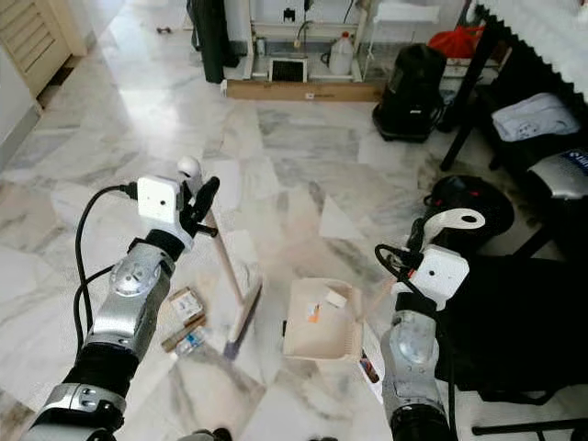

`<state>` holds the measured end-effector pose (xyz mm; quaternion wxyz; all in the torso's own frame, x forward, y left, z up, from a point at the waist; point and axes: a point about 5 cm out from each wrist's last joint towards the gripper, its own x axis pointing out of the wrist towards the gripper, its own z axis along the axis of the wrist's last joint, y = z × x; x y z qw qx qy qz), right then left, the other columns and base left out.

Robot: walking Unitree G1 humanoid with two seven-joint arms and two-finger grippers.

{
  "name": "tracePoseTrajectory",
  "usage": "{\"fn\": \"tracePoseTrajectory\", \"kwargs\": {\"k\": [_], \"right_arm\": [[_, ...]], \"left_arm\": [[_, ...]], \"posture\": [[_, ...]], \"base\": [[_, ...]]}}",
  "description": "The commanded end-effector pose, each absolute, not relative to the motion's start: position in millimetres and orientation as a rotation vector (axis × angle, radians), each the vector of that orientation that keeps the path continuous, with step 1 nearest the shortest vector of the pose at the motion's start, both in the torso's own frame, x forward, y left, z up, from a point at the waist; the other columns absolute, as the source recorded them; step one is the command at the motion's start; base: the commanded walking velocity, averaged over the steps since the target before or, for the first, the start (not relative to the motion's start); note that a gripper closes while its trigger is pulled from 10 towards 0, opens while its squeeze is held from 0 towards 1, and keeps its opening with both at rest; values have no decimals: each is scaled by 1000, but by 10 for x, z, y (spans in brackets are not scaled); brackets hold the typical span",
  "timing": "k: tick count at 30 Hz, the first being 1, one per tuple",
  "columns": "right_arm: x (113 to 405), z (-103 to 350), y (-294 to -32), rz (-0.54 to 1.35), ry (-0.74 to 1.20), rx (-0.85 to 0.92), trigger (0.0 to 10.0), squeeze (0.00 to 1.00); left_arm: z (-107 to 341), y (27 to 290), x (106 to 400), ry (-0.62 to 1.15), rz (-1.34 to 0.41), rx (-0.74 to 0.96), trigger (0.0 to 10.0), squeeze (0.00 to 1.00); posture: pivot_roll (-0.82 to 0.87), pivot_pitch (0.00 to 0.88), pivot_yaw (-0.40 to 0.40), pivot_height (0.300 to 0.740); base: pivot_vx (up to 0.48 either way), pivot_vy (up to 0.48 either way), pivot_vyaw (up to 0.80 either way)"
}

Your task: Sweep floor

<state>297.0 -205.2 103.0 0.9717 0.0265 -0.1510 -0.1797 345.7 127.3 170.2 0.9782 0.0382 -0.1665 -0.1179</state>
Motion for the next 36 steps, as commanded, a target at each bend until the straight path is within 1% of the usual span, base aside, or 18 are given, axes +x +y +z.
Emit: {"fn": "tracePoseTrajectory", "kwargs": {"k": [1, 5, 6, 11, 22, 36], "right_arm": [[2963, 1161, -2095, -374, -361, 68, 10000, 0], [2959, 1192, -2117, -383, -366, 74, 10000, 0], [2955, 1214, -2128, -403, -372, 99, 10000, 0], [2934, 1242, -2109, -405, -374, 97, 10000, 0], [2883, 1249, -2081, -402, -370, 99, 10000, 0], [2894, 1276, -2062, -394, -362, 106, 10000, 0]], "left_arm": [[1778, 1249, 3441, -404, -220, 97, 10000, 0], [1801, 1205, 3444, -429, -224, 110, 10000, 0], [1824, 1194, 3460, -439, -222, 108, 10000, 0], [1828, 1214, 3486, -452, -196, 98, 10000, 0], [1768, 1220, 3458, -456, -192, 104, 10000, 0], [1837, 1268, 3457, -482, -172, 144, 10000, 0]], "posture": [[35, 0, -39, 740], [39, 0, -37, 740], [32, 0, -24, 740], [27, 0, -17, 740], [34, 0, -11, 740], [43, 4, -18, 740]], "base": [[0, 0, 0], [0, 0, 0], [0, 0, 0], [0, 0, 0], [0, 0, 765], [0, 0, 766]]}}
